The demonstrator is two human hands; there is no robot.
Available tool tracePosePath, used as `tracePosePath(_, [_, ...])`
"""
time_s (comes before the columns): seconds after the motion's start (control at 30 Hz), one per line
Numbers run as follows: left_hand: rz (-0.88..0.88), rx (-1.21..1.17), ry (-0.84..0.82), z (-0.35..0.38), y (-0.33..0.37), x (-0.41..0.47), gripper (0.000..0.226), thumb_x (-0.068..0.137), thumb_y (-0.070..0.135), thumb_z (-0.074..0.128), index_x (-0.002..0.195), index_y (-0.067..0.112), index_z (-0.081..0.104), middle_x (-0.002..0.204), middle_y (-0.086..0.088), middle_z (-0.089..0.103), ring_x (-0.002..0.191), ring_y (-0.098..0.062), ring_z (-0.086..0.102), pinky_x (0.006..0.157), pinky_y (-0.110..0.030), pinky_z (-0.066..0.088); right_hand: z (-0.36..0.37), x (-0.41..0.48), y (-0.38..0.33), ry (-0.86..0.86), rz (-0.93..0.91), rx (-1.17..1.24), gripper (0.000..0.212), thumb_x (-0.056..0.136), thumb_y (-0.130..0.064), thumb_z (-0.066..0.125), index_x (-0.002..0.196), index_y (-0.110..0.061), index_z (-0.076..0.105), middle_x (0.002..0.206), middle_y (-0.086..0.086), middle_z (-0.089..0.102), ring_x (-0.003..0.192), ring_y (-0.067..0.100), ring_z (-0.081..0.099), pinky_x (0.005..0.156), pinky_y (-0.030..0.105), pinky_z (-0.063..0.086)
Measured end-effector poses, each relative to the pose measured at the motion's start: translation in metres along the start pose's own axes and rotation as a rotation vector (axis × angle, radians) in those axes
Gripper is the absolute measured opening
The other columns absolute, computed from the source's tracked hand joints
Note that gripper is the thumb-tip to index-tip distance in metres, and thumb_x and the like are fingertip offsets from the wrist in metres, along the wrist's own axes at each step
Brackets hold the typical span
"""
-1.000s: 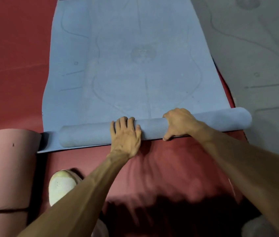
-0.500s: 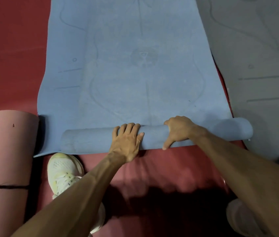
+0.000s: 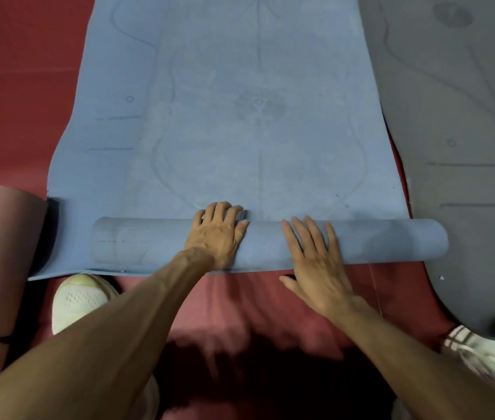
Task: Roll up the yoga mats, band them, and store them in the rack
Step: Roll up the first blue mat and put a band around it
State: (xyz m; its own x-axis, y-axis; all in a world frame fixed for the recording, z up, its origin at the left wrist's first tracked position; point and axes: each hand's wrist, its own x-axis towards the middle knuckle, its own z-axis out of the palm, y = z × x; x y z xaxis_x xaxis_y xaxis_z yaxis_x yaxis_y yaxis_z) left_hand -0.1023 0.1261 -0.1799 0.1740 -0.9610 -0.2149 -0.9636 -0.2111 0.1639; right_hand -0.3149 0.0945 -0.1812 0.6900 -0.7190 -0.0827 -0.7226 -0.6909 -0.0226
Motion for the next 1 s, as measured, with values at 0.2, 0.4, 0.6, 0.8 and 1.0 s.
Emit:
tracePosePath(0.2, [0.003, -0.084, -0.11, -0.009, -0.01, 0.04, 0.046, 0.101, 0.043, 0.027, 0.142, 0.023, 0.033, 0.145, -0.002, 0.031, 0.136, -0.021, 0.024, 0.108, -0.037, 0.021, 0.006, 0.015, 0.002, 0.043, 0.023, -0.02, 0.106, 0.055, -0.045, 0.086, 0.143, -0.007, 0.041, 0.147, 0.019, 0.042, 0.137, 0.039, 0.036, 0.111, 0.059, 0.021])
tracePosePath(0.4, [-0.042, -0.141, -0.094, -0.018, -0.016, 0.072, 0.042, 0.1, 0.04, 0.036, 0.134, 0.017, 0.044, 0.135, -0.008, 0.039, 0.127, -0.027, 0.032, 0.106, -0.039, 0.024, -0.012, 0.059, 0.018, -0.183, 0.034, 0.107, 0.135, 0.046, -0.1, 0.007, 0.152, -0.018, 0.016, 0.154, 0.007, 0.025, 0.142, 0.028, 0.021, 0.116, 0.052, 0.002])
tracePosePath(0.6, [-0.124, -0.196, 0.199, -0.025, -0.006, 0.062, 0.023, 0.098, 0.022, 0.038, 0.093, 0.008, 0.055, 0.095, -0.011, 0.06, 0.087, -0.033, 0.052, 0.072, -0.039, 0.035, -0.021, 0.075, 0.029, -0.306, -0.024, 0.153, 0.121, 0.061, -0.092, 0.042, 0.152, -0.021, 0.008, 0.15, 0.001, 0.023, 0.138, 0.023, 0.02, 0.115, 0.049, 0.002])
tracePosePath(0.8, [-0.006, -0.01, 0.188, -0.017, -0.009, 0.032, 0.052, 0.095, 0.036, 0.016, 0.104, 0.014, 0.062, 0.101, -0.006, 0.061, 0.095, -0.028, 0.057, 0.086, -0.038, 0.034, -0.026, 0.103, 0.036, -0.271, -0.018, 0.167, 0.12, 0.055, -0.075, 0.071, 0.148, -0.024, 0.014, 0.134, 0.001, 0.045, 0.121, 0.023, 0.043, 0.105, 0.044, 0.026])
tracePosePath(1.0, [0.009, 0.054, 0.206, 0.0, -0.017, 0.016, 0.057, 0.095, 0.046, 0.027, 0.133, 0.011, 0.051, 0.126, -0.012, 0.056, 0.118, -0.033, 0.051, 0.104, -0.045, 0.025, -0.036, 0.129, 0.046, -0.385, 0.001, 0.285, 0.092, 0.053, -0.069, 0.078, 0.125, -0.03, 0.036, 0.119, -0.004, 0.05, 0.113, 0.02, 0.048, 0.094, 0.043, 0.033])
